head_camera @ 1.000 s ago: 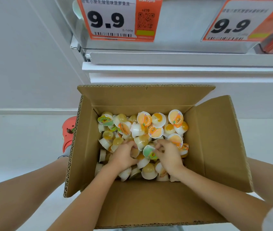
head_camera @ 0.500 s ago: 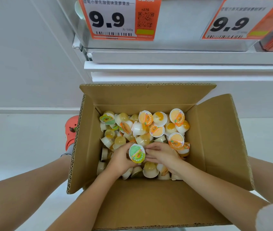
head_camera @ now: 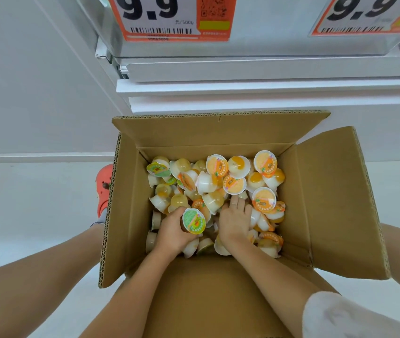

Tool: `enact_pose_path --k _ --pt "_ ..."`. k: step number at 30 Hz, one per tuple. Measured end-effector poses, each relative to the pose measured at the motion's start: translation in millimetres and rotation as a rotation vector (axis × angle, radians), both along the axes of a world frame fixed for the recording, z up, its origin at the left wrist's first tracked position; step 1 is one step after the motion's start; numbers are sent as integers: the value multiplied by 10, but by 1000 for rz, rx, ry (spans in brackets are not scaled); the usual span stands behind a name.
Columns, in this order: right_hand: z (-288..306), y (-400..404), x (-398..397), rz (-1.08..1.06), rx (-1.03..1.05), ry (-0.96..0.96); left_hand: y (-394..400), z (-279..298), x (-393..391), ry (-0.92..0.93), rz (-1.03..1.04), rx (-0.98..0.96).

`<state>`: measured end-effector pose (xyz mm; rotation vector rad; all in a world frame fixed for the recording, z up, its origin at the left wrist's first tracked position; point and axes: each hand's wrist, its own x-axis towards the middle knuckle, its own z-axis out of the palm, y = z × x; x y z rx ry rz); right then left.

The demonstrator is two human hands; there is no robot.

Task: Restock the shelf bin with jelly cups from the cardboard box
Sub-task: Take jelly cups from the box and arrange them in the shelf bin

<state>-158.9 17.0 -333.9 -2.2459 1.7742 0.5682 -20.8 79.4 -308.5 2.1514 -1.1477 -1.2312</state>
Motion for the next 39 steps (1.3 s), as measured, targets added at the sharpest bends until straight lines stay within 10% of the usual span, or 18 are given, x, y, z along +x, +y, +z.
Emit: enact_pose_path --k 14,19,28,39 --pt "-109 -113 -169 -91 -200 -212 3 59 30 4 -26 28" --pt "54 -110 -296 -129 -139 -580 -24 158 50 31 -69 20" --pt "1379 -365 -720 -582 479 -1169 -265 999 -54 75 -262 -133" --pt "2914 -601 -307 -648 429 -1398 -646 2516 -344 111 -250 -521"
